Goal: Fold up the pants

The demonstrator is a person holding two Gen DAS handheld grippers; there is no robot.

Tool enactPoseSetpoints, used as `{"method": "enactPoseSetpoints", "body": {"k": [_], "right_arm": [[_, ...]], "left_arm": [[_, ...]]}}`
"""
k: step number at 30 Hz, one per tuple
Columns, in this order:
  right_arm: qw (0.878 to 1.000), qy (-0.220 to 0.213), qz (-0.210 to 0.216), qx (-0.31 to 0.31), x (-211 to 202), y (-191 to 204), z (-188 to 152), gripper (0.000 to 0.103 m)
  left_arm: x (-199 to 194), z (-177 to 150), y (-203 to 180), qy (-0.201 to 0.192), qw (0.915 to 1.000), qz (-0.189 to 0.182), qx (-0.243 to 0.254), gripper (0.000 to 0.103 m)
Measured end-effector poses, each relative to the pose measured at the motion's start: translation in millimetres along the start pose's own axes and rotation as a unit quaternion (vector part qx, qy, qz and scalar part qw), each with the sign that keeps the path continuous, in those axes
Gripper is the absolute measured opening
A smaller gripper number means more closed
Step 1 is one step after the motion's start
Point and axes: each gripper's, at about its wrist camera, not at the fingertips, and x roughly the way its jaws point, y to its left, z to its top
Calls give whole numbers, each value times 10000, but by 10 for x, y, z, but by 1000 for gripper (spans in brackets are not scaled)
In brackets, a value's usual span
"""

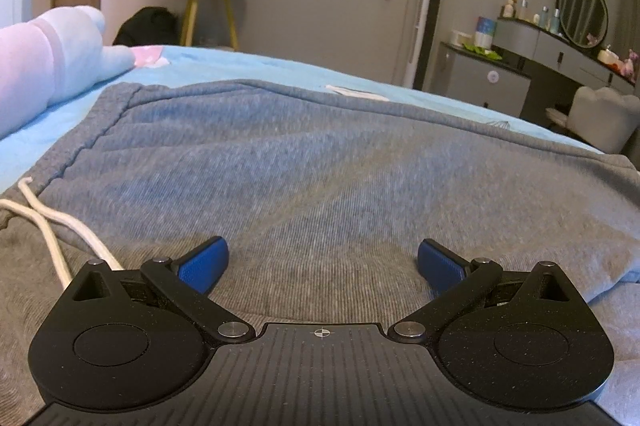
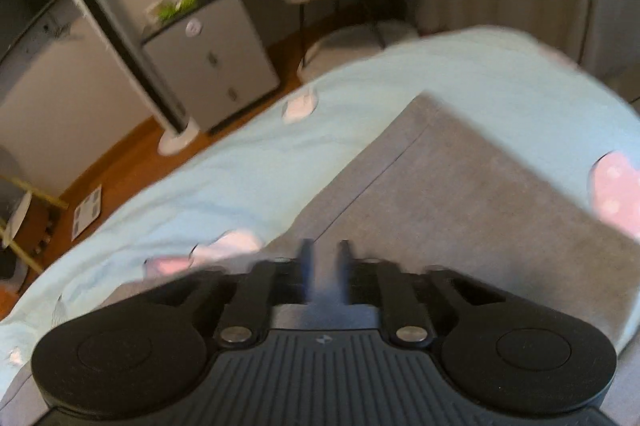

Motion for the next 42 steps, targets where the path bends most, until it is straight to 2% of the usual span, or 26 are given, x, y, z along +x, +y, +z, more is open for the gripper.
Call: {"method": "enactPoseSetpoints", "body": {"k": [1,2,5,14,17,18,19,20,21,23,25,27,30,33,35,37,40,42], "right_arm": [[10000,32,-23,1,44,59,-19,49],[10000,9,-77,-45,82,117,-35,56],[9988,-89,-456,-143,196,212,-41,56],[9947,-291,-987,88,635,280,173,56],[9917,-323,-1243,-67,801,377,169,62],[9901,-340,-1354,-169,828,413,151,61],[9882,-360,-1460,-284,840,443,126,55],[9867,-393,-1531,-380,836,452,100,43],[9861,-422,-1556,-403,810,430,86,36],[9886,-406,-1415,-323,731,292,101,12],[9921,-398,-1175,-160,581,163,124,2],[9935,-573,-976,-126,328,98,100,2],[9933,-1053,-456,-129,-315,-80,-62,2],[9905,-1331,129,320,-1011,-517,-382,2],[9885,-1444,180,419,-1396,-825,-701,2],[9901,-1297,58,533,-1612,-1133,-1049,2],[9929,-833,-96,838,-1663,-1564,-1465,2],[9924,-506,-167,1112,-1626,-1819,-1663,3]], "left_arm": [[2,2,-2,4,10000,1,4,103],[4,2,1,4,10000,-4,-5,103],[6,2,-6,0,10000,4,6,103],[17,-61,-7,-136,9999,15,20,103],[10,-89,-17,-191,9998,31,34,103],[11,-96,-24,-207,9998,47,49,103],[13,-100,-31,-216,9997,60,62,103],[15,-106,-35,-234,9997,66,67,103],[24,-115,-32,-244,9997,65,62,103],[26,-120,-31,-264,9996,65,59,103],[25,-127,-25,-283,9996,49,41,103],[22,-123,-18,-284,9996,34,24,103],[9,-113,-8,-269,9996,4,-17,103],[7,-88,9,-234,9997,-19,-48,103],[6,-72,15,-206,9998,-29,-62,103],[5,-33,21,-128,9999,-31,-68,103],[-86,133,62,108,9996,-60,-234,103],[-209,292,166,156,9974,-335,-616,103]]}}
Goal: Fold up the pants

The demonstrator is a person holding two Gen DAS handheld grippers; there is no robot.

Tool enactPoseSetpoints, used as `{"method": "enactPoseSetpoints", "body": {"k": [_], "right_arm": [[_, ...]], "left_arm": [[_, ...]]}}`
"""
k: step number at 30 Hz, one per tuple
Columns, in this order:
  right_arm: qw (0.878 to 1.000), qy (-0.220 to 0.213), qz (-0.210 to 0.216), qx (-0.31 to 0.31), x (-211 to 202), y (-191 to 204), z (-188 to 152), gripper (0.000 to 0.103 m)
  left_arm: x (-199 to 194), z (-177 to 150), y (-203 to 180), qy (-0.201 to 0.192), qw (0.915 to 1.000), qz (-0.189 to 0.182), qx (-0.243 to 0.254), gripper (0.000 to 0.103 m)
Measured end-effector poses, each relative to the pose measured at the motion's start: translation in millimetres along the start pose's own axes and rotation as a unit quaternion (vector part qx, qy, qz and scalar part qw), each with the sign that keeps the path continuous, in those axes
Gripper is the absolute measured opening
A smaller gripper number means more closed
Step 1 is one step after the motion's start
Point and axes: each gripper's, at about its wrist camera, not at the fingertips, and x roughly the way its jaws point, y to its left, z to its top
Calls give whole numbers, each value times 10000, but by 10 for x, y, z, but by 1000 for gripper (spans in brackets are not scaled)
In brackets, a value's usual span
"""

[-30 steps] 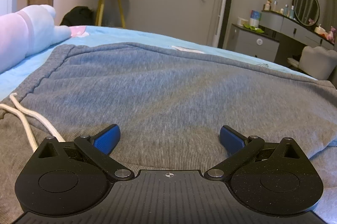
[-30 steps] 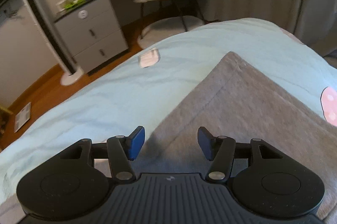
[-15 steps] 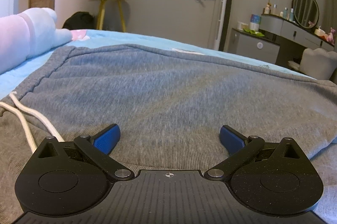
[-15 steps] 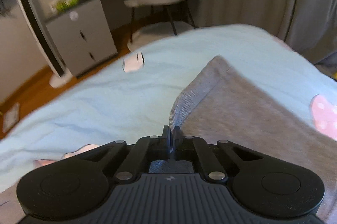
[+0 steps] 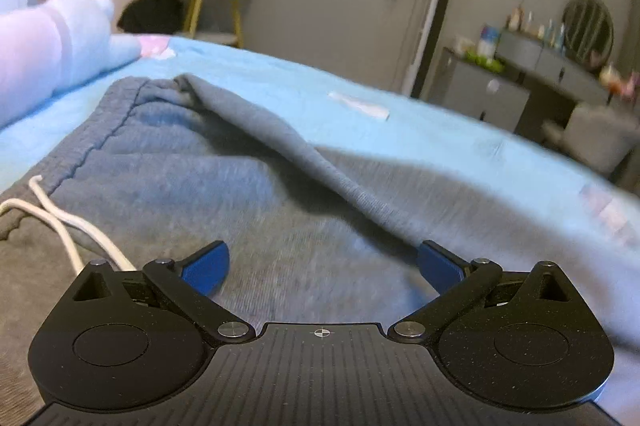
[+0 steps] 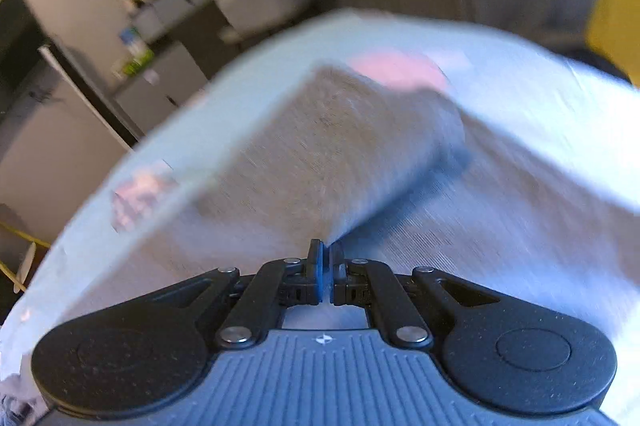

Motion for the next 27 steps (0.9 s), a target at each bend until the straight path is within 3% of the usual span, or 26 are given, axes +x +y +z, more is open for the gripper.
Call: {"method": "enactPoseSetpoints", "body": {"k": [3,4,5,7,10,12,13,15,16,17,18,22,27], "right_arm": [[9981,-6,149,597,-8,-284,-62,9],[9965,-56,315,776,-12,-351,-61,20],[9935,-81,583,974,15,-416,-45,42],[9863,-19,970,1338,121,-498,-35,61],[9767,33,1220,1766,286,-489,34,60],[9731,-51,1283,1915,325,-467,47,59],[9719,-59,1295,1965,378,-463,69,55],[9711,-42,1221,2050,438,-459,101,37],[9716,-12,1205,2036,480,-468,125,20],[9719,21,1206,2021,510,-463,151,6],[9727,59,1182,1998,522,-452,181,6],[9847,-263,1099,1330,239,-277,325,5],[9862,-1048,1243,320,-459,-116,613,5]], "left_arm": [[-81,282,154,-44,9970,-459,-619,103],[-34,373,197,38,9957,-520,-771,103],[41,458,242,145,9940,-528,-945,103],[265,582,341,424,9882,-583,-1355,103],[620,642,360,850,9787,-663,-1745,103],[860,623,330,1246,9715,-773,-1862,92],[943,614,302,1377,9703,-737,-1846,78],[1011,629,215,1384,9761,-481,-1603,56],[1033,649,179,1455,9767,-497,-1497,26],[1050,673,147,1608,9745,-561,-1462,8],[1022,702,132,1608,9739,-598,-1483,8],[535,858,62,1000,9860,-812,-1057,7],[-572,810,104,615,9860,-1469,-490,7]]}}
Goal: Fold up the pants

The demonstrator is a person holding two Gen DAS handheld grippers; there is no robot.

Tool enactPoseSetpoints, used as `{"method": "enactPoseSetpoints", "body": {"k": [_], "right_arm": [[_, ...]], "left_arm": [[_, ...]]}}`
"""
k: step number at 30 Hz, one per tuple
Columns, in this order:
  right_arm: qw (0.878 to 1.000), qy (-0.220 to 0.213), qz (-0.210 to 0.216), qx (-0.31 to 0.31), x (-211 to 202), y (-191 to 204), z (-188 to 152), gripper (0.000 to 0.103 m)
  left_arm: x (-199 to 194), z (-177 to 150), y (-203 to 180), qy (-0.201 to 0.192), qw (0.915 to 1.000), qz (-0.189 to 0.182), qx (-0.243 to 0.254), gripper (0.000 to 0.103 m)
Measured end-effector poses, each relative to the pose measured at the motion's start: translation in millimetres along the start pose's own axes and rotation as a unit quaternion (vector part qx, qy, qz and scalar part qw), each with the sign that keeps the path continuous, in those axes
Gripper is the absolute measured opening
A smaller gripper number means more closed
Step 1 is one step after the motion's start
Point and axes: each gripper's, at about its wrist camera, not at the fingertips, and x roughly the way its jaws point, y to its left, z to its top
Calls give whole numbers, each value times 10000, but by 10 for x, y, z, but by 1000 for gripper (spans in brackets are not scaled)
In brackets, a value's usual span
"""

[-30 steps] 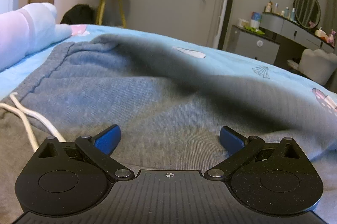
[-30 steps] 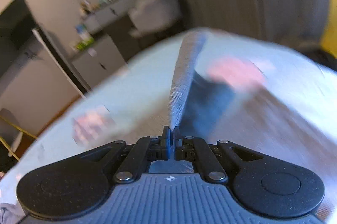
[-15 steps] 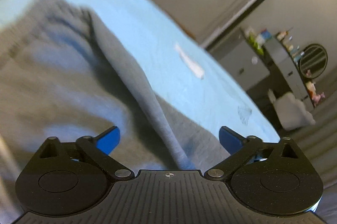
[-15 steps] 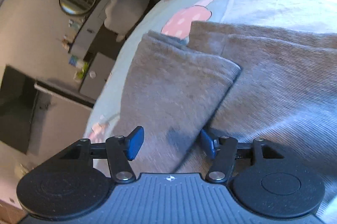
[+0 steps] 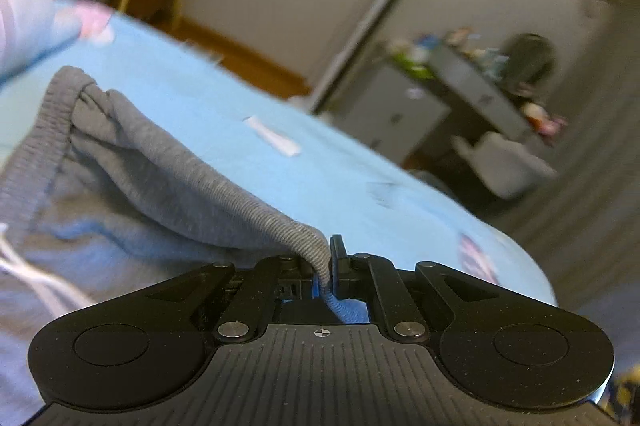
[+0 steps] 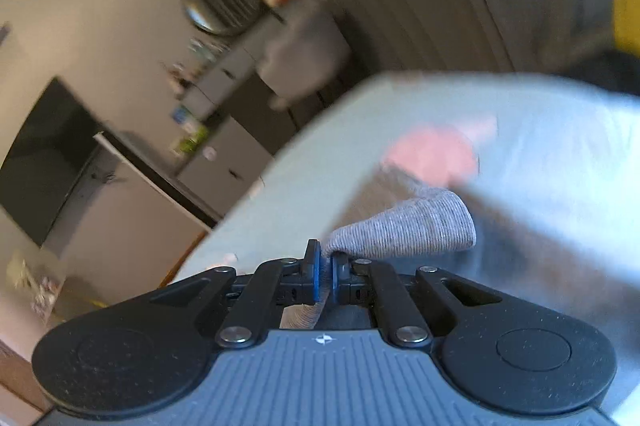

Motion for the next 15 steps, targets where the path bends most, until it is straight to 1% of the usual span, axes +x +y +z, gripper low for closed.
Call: {"method": "enactPoseSetpoints", "body": {"k": [2,4,5,6,8,9,10,11,12,13,15], "right_arm": [[9991,-219,-108,-348,-262,-8,99,5],[9984,-299,-182,-441,-471,-111,117,6],[9984,-254,-235,-443,-539,-194,95,6],[9980,-187,-387,-473,-584,-283,45,6],[9949,12,-770,-658,-612,-447,-114,6],[9927,179,-977,-686,-583,-546,-200,7],[9899,388,-1223,-608,-534,-668,-298,7],[9883,562,-1343,-449,-483,-784,-364,8],[9872,690,-1424,-214,-457,-890,-422,11],[9867,745,-1443,92,-464,-1000,-464,15],[9884,742,-1163,633,-512,-1136,-525,21]], "left_arm": [[-379,-252,-5,99,9998,-95,160,8],[-566,-539,16,408,9989,-106,183,9],[-630,-720,29,585,9980,-40,245,10],[-667,-915,69,769,9967,47,270,11],[-612,-1254,155,1256,9910,301,347,15],[-583,-1425,210,1444,9877,508,324,16],[-577,-1528,260,1532,9855,666,286,17],[-588,-1605,309,1567,9844,776,215,24],[-630,-1643,374,1491,9855,799,108,27],[-678,-1651,412,1378,9872,808,31,35],[-758,-1601,499,1167,9891,877,-196,36]]}}
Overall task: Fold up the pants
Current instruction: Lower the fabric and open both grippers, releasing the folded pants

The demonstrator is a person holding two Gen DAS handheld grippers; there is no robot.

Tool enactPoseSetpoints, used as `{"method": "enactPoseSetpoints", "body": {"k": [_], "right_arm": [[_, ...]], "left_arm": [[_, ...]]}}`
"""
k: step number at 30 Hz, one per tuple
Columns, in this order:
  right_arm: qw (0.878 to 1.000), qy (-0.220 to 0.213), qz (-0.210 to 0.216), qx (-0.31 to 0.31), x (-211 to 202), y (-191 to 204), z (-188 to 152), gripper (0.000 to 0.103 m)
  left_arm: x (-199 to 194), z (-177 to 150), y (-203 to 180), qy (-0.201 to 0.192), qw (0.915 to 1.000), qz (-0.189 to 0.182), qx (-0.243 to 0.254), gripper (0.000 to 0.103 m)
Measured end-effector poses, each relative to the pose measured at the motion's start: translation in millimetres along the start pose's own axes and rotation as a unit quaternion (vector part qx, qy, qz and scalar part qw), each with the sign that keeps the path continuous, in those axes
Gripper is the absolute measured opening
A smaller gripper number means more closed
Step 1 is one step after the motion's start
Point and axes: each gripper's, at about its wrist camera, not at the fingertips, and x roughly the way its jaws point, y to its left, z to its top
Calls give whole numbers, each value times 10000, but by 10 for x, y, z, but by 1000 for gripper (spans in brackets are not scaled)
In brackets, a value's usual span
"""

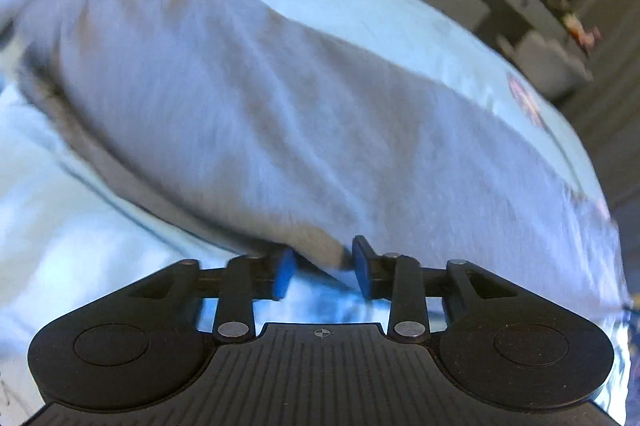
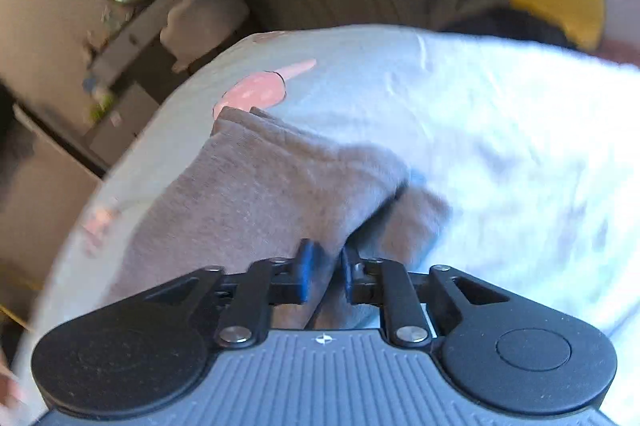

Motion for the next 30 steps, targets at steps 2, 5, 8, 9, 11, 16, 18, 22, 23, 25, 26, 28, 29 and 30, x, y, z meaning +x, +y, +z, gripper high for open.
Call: {"method": "enactPoseSetpoints", "body": {"k": [2,5,8,9,11,16,18,22,23,25,26,28,29,30], "right_arm": [[9994,-89,258,219,-18,-35,-18,35],[9988,-116,344,316,12,-33,3,39],[9987,-17,395,325,98,-11,46,31],[9989,-46,386,245,90,14,59,21],[9989,-246,381,-108,11,133,82,5],[9910,-892,632,-770,-365,308,74,5],[9902,-1074,222,-868,-404,250,26,4],[9955,-346,-606,-647,-114,-54,45,6],[9981,-167,-486,-335,-97,-162,60,6],[9994,-182,-172,234,-150,-346,61,15],[9990,-188,-77,392,-174,-401,60,23],[9984,-151,44,539,-188,-456,54,32],[9982,-138,104,573,-195,-468,63,32],[9980,-146,148,601,-202,-472,73,32]], "left_arm": [[-3,80,81,-87,9995,57,-283,37],[-26,155,192,-111,9975,200,-668,36],[-79,172,86,-211,9970,269,-688,36],[-115,154,-9,-279,9974,345,-562,36],[-200,159,-226,-494,9974,465,-225,36],[-571,143,-609,-1174,9915,450,343,45],[-635,132,-806,-1418,9877,475,457,50],[-670,82,-1196,-1610,9811,336,1024,64],[-648,55,-1277,-1602,9802,247,1135,69],[-563,-26,-1459,-1467,9808,33,1285,75],[-484,-84,-1554,-1382,9812,-9,1346,75],[-320,-203,-1718,-1203,9811,10,1516,75],[-216,-266,-1802,-1114,9811,56,1580,75],[-118,-333,-1863,-1050,9812,71,1619,75]]}}
